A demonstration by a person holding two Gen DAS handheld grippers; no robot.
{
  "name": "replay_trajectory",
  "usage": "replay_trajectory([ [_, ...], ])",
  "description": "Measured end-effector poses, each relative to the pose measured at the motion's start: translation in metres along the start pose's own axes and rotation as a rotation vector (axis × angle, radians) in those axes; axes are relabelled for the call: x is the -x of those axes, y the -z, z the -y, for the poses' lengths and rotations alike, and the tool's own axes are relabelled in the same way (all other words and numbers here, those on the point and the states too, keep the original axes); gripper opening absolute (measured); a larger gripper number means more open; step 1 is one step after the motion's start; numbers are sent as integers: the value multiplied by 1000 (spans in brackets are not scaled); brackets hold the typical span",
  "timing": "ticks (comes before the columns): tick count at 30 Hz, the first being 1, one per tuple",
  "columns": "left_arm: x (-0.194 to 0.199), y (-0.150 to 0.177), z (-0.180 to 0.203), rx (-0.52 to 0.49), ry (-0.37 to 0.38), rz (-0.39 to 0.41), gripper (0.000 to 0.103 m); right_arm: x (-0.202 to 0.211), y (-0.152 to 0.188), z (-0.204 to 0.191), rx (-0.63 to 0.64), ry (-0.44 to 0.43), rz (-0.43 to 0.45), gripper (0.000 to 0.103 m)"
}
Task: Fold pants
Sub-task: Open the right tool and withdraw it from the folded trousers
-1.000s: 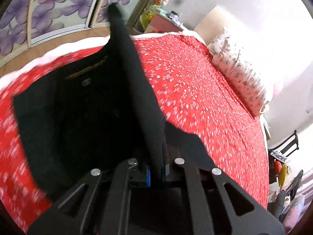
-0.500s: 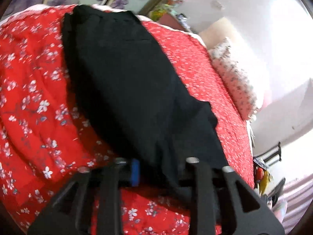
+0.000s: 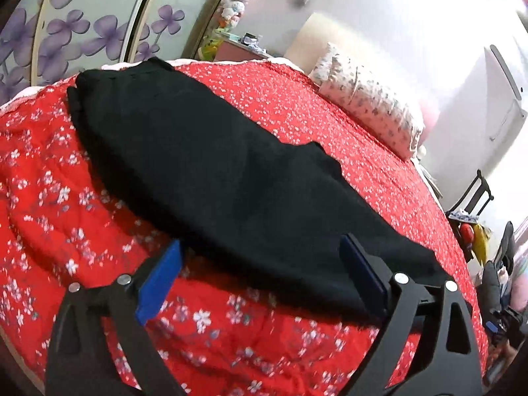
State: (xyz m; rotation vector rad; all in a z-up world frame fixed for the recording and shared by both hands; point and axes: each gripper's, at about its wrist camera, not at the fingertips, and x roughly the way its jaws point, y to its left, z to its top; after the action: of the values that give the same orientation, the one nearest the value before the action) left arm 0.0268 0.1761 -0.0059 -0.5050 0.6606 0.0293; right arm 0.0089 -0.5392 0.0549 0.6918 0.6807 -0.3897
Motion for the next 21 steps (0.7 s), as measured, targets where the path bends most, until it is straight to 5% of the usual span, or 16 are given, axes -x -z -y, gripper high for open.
replay_trajectory([
  [6,-2,5,-7,13,1,-14,95,-29,5,8,44,-83,-105,44],
  [15,-7,4,-5,14,1,-20,96,-67,24,-15,196,16,-194,43],
  [18,-9,6,-4,6,-5,-18,98,-70,31,-25,291,21,-190,17],
  [21,-11,6,-2,2,-12,-16,100,-64,39,-39,392,7,-182,14],
])
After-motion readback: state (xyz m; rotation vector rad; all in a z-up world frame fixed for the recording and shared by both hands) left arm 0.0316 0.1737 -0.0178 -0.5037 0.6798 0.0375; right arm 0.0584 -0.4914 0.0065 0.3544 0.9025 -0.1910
